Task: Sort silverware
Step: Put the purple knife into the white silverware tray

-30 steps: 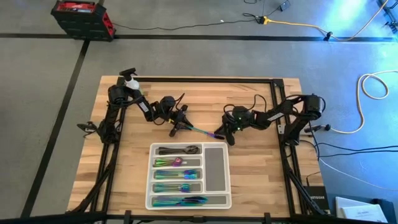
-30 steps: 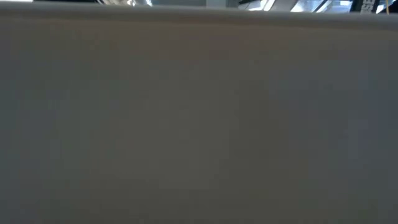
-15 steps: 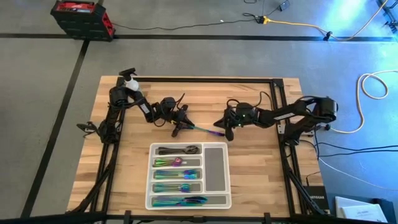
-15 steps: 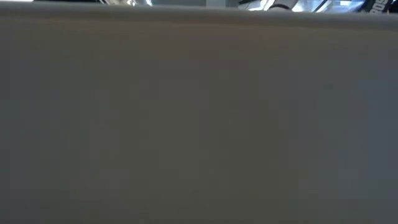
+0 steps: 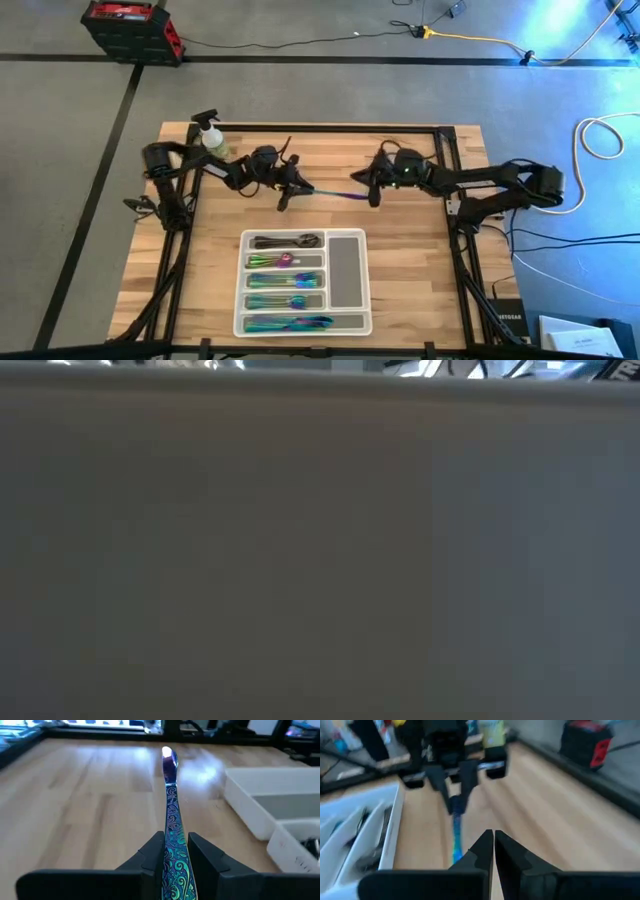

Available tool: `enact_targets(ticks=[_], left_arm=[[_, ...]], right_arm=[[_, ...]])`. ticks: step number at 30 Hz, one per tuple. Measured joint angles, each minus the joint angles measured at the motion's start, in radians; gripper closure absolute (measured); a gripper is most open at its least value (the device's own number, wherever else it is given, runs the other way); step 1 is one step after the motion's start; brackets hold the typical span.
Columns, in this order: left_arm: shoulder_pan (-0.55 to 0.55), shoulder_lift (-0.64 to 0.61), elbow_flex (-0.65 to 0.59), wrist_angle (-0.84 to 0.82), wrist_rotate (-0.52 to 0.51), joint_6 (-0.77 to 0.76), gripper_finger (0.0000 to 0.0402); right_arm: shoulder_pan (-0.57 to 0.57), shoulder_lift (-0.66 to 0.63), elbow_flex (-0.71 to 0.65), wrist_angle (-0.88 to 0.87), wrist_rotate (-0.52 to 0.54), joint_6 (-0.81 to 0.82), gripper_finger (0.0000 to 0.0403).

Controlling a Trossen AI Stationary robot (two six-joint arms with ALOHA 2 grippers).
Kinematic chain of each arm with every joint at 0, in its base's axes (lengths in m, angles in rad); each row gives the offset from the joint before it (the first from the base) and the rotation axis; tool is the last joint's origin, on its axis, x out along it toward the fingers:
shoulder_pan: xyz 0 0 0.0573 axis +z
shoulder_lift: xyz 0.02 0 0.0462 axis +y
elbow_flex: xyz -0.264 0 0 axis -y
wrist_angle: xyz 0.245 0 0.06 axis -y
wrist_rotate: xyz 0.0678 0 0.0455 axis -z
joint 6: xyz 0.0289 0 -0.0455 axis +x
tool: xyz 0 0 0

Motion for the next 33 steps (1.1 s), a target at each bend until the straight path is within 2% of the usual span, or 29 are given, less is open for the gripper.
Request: enact_targets(ticks=[8,15,23,27,33], left_arm=[[-0.028,-0.328,0.0,-0.303,-0.088,-0.036,0.035],[-0.171,-0.576,0.0,-0.487,-0.242,-0.168,0.035],[-0.508,-0.749,0.001,-0.578,-0.586,-0.359,0.035],[-0.717,-0.76,0.002,-0.607,-0.757,-0.466,0.035],[-1.011,-0.734,0.002,-0.611,-0.941,-0.608,0.035]], right_arm=[[-0.117,-0.153,0.0,-0.012,0.026,-0.005,0.0401],[-0.188,-0.244,0.0,-0.012,0.027,-0.005,0.0401],[-0.191,-0.287,0.002,-0.071,0.026,-0.006,0.0401],[-0.191,-0.288,0.002,-0.12,0.026,-0.007,0.0401],[-0.191,-0.288,0.002,-0.124,0.024,-0.009,0.0402]])
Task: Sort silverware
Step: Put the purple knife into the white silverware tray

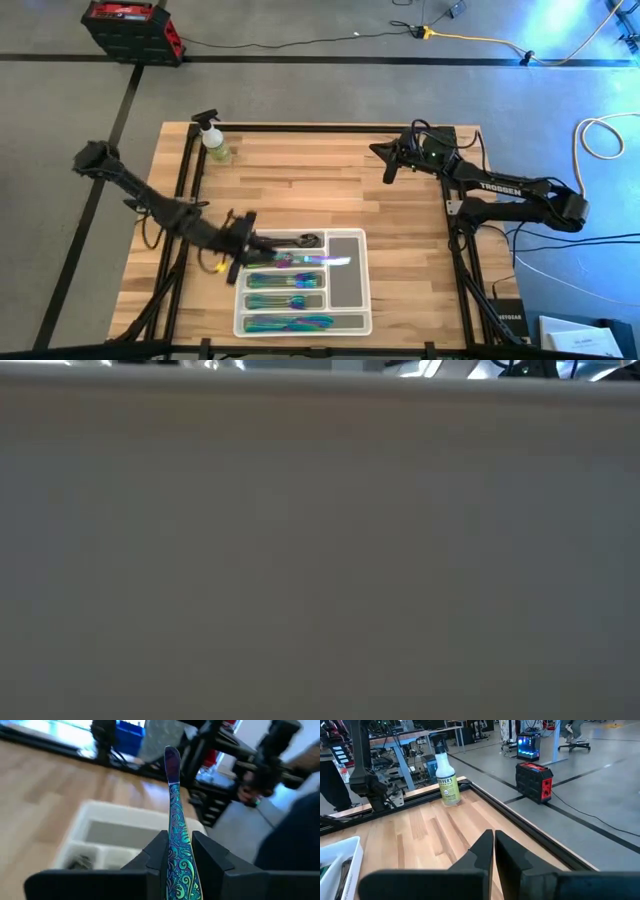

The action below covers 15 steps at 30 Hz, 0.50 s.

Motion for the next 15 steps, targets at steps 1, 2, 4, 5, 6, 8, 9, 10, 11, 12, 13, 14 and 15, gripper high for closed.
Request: enact_targets(ticks=[1,2,4,5,6,8,9,10,11,12,13,14,15], left_arm=[[-0.039,0.01,0.0,0.0,-0.023,-0.032,0.035],[-0.074,0.021,0.0,0.001,-0.036,-0.068,0.035],[-0.135,0.051,0.0,0.004,-0.039,-0.144,0.035],[-0.163,0.071,0.0,0.006,-0.039,-0.183,0.035],[-0.186,0.094,0.0,0.009,-0.039,-0.224,0.035],[-0.231,0.144,0.0,0.033,-0.036,-0.299,0.0351],[-0.253,0.171,0.0,0.047,-0.034,-0.333,0.0351],[-0.272,0.2,0.0,0.058,-0.034,-0.365,0.0351],[-0.29,0.229,0.0,0.073,-0.033,-0.393,0.0351],[-0.305,0.258,0.0,0.09,-0.033,-0.421,0.0351],[-0.318,0.284,0.0,0.112,-0.032,-0.449,0.0351],[-0.328,0.31,0.0,0.137,-0.031,-0.477,0.0351],[-0.336,0.336,0.0,0.167,-0.031,-0.506,0.0351]], right_arm=[[0.0,0.0,0.0,0.0,0.0,0.0,0.0402],[0.0,0.0,0.0,-0.001,0.0,0.0,0.0402],[0.0,0.0,0.0,-0.001,0.0,-0.007,0.0402],[0.0,0.0,0.0,-0.001,0.0,-0.019,0.0402],[0.0,0.0,0.0,-0.001,0.0,-0.025,0.0402],[0.0,0.0,0.0,-0.006,0.0,-0.027,0.0402],[0.0,0.0,0.0,-0.01,-0.001,-0.027,0.0402],[0.0,0.0,0.0,-0.013,0.0,-0.027,0.0402],[0.0,0.0,0.0,-0.017,0.0,-0.028,0.0402],[0.0,0.0,0.0,-0.022,-0.001,-0.028,0.0402],[0.0,0.0,0.0,-0.027,-0.001,-0.028,0.0402],[0.0,0.0,0.0,-0.033,-0.001,-0.027,0.0402],[0.0,0.0,0.0,-0.036,-0.001,-0.027,0.0402]])
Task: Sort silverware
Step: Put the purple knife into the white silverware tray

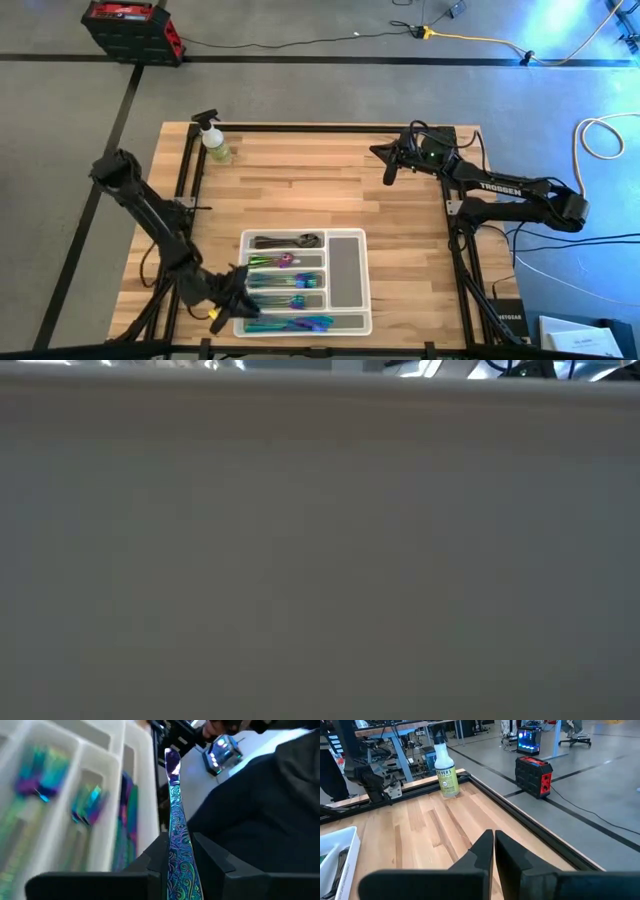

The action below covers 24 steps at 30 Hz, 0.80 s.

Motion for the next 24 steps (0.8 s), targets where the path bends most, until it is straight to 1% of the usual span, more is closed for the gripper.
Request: enact_targets(ticks=[2,7,14,20,24], left_arm=[[-0.011,0.048,0.0,0.044,0.0,-0.063,0.035],[-0.025,0.143,0.0,0.11,-0.008,-0.21,0.0326],[-0.037,0.213,0.0,0.185,-0.074,-0.316,0.0337],[-0.039,0.241,0.001,0.23,-0.075,-0.331,0.0333],[-0.036,0.252,0.003,0.227,-0.079,-0.396,0.0325]], right_arm=[[0.0,0.0,0.0,-0.005,0.0,0.0,0.0402],[0.0,0.0,0.0,-0.02,0.0,0.0,0.0402],[0.0,0.001,0.0,-0.023,-0.001,0.0,0.0402],[0.0,0.001,0.0,-0.025,-0.001,0.0,0.0402],[0.0,0.001,0.0,-0.035,-0.003,0.0,0.0402]])
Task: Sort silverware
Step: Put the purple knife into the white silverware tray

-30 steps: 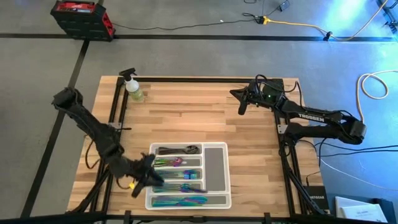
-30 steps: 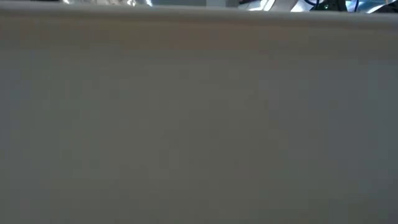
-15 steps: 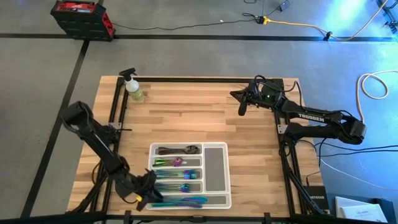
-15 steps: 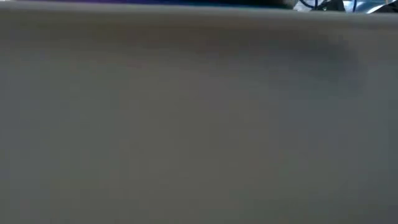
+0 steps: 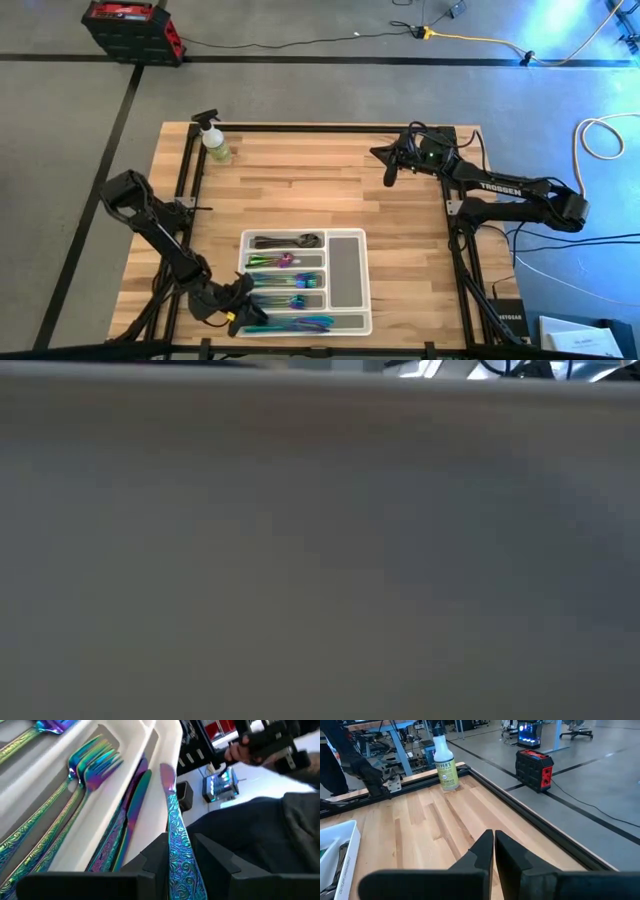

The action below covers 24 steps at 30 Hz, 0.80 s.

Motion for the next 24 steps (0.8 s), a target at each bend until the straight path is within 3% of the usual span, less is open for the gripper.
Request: enact_targets(ticks=[7,16,21,24], left_arm=[[0.013,0.006,0.001,-0.016,0.001,-0.117,0.0323],[0.019,0.01,-0.001,0.029,0.029,-0.114,0.0322],[0.016,0.012,0.02,0.018,0.145,-0.112,0.0322],[0.013,0.012,0.021,0.017,0.147,-0.147,0.0314]], right_arm=[[0.0,0.0,0.0,-0.007,-0.041,0.0,0.0402],[0.0,0.0,0.0,0.011,-0.155,-0.001,0.0402],[0.001,0.0,0.0,0.01,-0.157,-0.001,0.0402],[0.0,0.0,0.0,0.011,-0.192,0.0,0.0402]])
